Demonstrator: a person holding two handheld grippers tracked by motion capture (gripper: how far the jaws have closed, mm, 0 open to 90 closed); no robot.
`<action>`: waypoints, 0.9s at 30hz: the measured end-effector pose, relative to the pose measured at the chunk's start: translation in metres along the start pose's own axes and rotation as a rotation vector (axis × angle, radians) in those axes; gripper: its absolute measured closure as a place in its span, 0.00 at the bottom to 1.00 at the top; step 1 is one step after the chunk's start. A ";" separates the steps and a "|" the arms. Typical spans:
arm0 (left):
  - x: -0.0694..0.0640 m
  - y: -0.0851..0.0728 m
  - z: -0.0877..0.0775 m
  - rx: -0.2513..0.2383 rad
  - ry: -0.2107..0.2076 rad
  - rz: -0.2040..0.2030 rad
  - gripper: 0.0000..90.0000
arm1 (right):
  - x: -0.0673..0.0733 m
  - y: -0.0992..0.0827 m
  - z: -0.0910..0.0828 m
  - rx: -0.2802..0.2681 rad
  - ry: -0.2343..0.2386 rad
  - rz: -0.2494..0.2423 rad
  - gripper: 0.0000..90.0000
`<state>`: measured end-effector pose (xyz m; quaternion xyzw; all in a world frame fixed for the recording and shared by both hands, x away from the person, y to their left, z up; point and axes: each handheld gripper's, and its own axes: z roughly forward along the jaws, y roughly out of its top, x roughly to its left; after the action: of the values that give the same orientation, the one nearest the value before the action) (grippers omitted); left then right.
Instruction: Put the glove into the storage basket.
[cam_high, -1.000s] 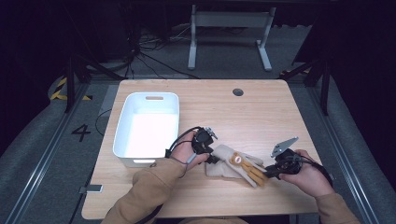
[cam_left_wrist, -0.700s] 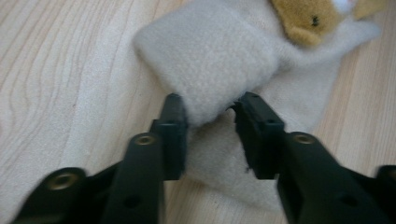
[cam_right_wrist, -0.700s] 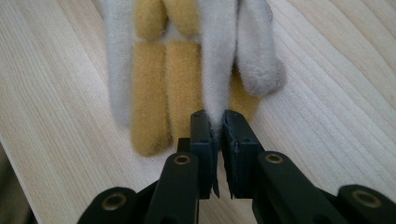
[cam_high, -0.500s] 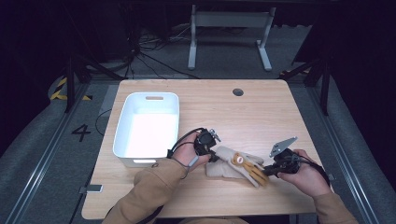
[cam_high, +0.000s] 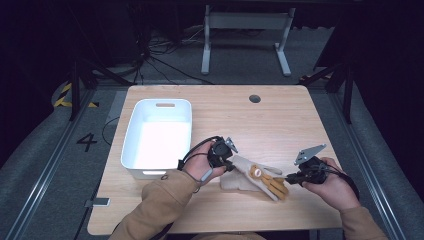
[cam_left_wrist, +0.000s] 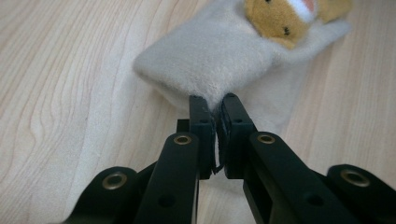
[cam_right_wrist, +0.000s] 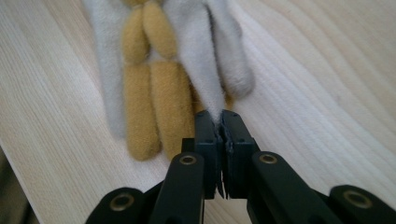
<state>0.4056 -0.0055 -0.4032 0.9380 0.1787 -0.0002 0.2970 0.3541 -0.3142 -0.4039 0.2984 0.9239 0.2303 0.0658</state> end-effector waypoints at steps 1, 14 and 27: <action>-0.002 0.000 -0.002 -0.003 0.002 0.005 0.96 | 0.000 0.000 -0.003 -0.006 -0.006 0.003 0.97; -0.020 -0.004 -0.025 -0.043 0.040 0.033 0.96 | -0.003 0.011 -0.027 -0.071 -0.075 -0.017 0.97; -0.036 -0.016 -0.035 -0.019 0.067 0.037 0.95 | -0.007 0.030 -0.027 -0.093 -0.096 -0.044 0.97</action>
<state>0.3631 0.0144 -0.3799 0.9379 0.1710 0.0385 0.2995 0.3683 -0.3069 -0.3660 0.2856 0.9142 0.2570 0.1287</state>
